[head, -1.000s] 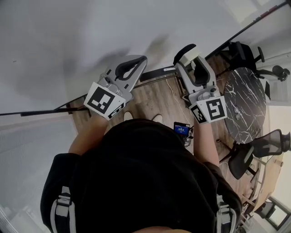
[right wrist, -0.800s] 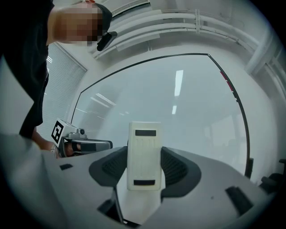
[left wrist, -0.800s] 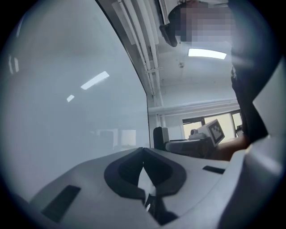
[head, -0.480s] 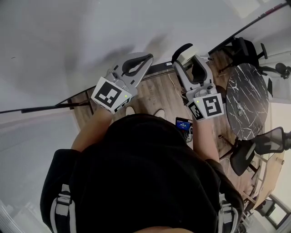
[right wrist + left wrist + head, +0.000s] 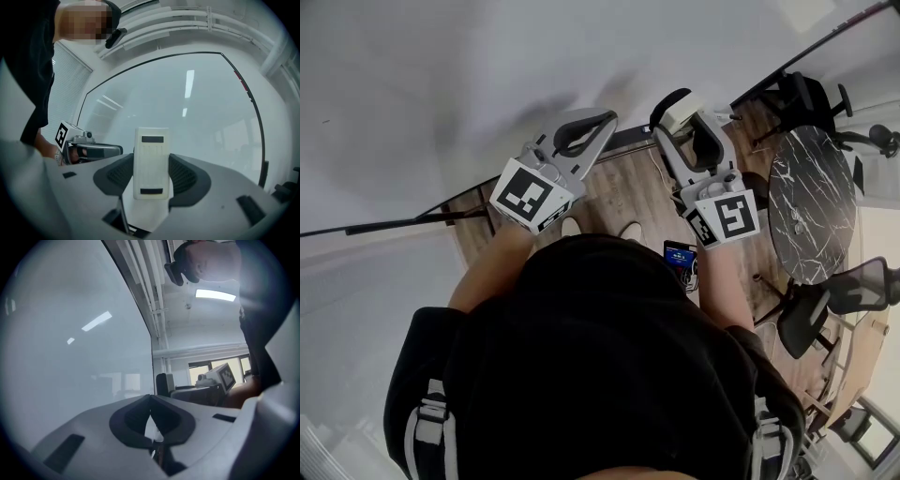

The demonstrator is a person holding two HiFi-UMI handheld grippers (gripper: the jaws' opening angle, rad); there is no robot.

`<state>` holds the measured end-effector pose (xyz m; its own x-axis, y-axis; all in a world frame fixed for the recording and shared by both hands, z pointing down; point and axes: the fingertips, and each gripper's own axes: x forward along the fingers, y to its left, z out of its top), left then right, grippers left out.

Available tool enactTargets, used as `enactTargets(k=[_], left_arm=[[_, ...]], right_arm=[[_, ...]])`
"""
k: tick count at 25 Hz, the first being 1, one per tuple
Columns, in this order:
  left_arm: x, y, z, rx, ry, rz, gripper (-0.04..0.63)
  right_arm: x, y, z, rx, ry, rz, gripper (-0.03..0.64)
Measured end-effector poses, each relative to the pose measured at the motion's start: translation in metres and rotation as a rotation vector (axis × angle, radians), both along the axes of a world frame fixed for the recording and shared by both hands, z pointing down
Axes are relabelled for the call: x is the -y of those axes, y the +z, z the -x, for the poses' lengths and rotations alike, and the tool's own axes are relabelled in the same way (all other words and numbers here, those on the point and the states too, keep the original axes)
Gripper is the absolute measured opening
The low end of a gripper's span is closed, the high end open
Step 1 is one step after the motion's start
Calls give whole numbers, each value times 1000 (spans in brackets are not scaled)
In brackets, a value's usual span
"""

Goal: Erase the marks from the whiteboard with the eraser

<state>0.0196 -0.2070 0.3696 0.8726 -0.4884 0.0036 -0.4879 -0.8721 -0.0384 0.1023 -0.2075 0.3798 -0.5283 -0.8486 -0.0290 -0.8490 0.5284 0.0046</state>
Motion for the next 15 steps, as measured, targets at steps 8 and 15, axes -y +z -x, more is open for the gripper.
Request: enactTargets(k=[8, 15], left_arm=[[2, 2, 3, -7, 0, 5, 5], [1, 4, 0, -8, 4, 9, 5]], right_arm=[[1, 2, 5, -4, 1, -1, 232], [0, 5, 4, -9, 6, 2, 232]])
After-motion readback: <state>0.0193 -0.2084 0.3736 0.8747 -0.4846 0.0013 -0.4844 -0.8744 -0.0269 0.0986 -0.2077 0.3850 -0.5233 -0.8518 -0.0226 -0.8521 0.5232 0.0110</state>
